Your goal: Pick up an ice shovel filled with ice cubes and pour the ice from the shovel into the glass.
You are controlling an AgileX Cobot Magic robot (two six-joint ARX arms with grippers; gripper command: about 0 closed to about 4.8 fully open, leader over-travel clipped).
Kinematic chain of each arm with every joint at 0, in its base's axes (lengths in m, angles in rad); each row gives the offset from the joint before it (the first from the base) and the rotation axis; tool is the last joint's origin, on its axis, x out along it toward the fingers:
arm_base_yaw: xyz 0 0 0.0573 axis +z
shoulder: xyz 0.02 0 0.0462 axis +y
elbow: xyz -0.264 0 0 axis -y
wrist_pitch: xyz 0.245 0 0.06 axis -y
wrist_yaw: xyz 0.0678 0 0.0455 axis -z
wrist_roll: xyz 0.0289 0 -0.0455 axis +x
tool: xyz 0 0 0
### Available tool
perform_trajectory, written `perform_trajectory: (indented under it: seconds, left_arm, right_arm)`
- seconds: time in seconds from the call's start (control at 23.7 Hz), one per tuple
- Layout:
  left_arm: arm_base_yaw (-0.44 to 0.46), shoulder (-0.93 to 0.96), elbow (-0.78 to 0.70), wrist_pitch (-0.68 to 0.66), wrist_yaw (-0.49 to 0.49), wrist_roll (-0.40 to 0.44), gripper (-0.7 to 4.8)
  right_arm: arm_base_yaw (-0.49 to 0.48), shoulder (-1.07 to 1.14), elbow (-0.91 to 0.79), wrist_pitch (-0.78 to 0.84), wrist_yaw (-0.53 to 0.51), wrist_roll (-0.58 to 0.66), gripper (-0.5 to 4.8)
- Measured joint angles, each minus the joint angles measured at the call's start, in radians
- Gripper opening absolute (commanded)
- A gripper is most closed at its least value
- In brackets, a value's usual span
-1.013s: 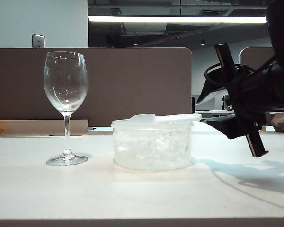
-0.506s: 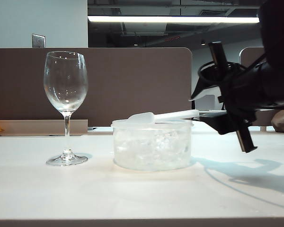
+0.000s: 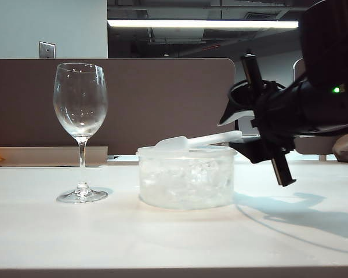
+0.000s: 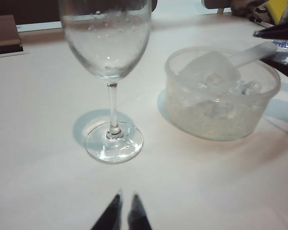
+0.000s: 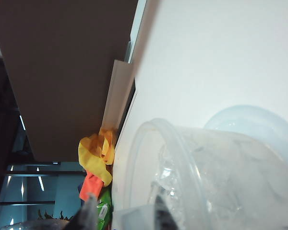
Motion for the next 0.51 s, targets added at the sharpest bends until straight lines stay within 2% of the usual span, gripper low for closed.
perform_trajectory:
  seconds: [0.13, 0.3, 0.38, 0.51]
  left_arm:
    - [0.000, 0.000, 0.000, 0.000, 0.000, 0.000, 0.29]
    - [0.000, 0.000, 0.000, 0.000, 0.000, 0.000, 0.29]
    - [0.000, 0.000, 0.000, 0.000, 0.000, 0.000, 0.29]
    - [0.000, 0.000, 0.000, 0.000, 0.000, 0.000, 0.29]
  right_arm:
    - [0.003, 0.016, 0.013, 0.003, 0.000, 0.000, 0.87]
    - [0.009, 0.029, 0.027, -0.002, -0.001, 0.000, 0.79]
    - [0.009, 0.032, 0.032, 0.000, 0.000, 0.000, 0.35]
    - [0.009, 0.037, 0.034, 0.005, -0.001, 0.001, 0.18]
